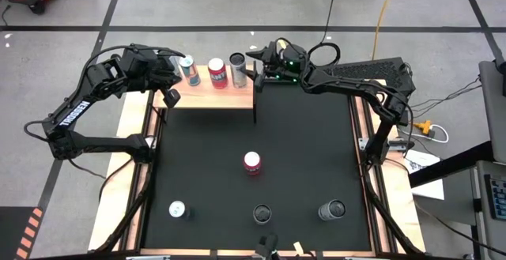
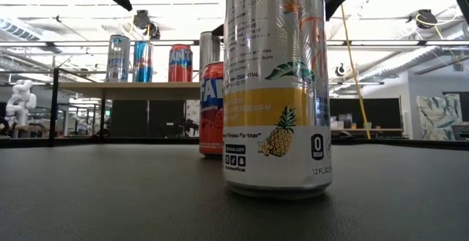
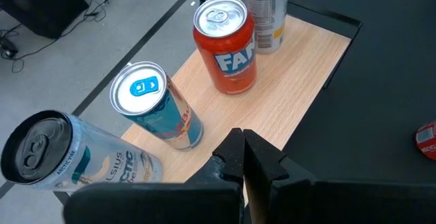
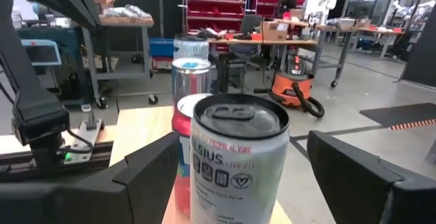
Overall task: Place canned beverage on shelf
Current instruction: Put the top white-yellow soda can on the shelf
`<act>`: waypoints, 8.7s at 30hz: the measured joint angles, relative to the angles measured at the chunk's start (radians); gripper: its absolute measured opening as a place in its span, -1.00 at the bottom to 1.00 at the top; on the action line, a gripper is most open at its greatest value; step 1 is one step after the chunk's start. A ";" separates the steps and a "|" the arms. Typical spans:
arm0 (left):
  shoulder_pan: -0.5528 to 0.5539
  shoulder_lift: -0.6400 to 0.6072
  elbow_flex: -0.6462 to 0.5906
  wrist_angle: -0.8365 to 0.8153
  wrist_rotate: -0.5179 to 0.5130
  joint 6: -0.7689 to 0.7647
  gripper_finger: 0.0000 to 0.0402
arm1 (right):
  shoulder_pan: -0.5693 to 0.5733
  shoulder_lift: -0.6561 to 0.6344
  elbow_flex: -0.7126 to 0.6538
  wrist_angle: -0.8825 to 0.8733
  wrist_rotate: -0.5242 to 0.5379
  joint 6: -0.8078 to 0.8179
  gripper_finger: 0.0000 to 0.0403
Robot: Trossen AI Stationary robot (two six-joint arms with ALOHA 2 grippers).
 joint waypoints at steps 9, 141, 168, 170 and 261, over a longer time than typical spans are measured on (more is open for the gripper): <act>0.000 0.000 0.000 0.011 0.000 0.000 -1.00 | 0.000 0.001 0.000 -0.004 0.008 0.002 0.50; 0.000 0.001 0.000 0.051 0.000 0.016 -1.00 | 0.191 0.141 0.108 0.057 0.643 0.051 0.05; 0.000 0.001 0.000 0.053 0.000 0.016 -1.00 | 0.269 0.141 0.109 0.101 0.979 0.080 0.05; 0.000 0.001 0.000 0.053 0.000 0.016 -1.00 | 0.269 0.141 0.109 0.111 0.978 0.089 0.05; 0.000 0.002 0.000 0.050 0.000 -0.009 -1.00 | 0.069 0.058 0.110 -0.173 0.059 -0.019 0.76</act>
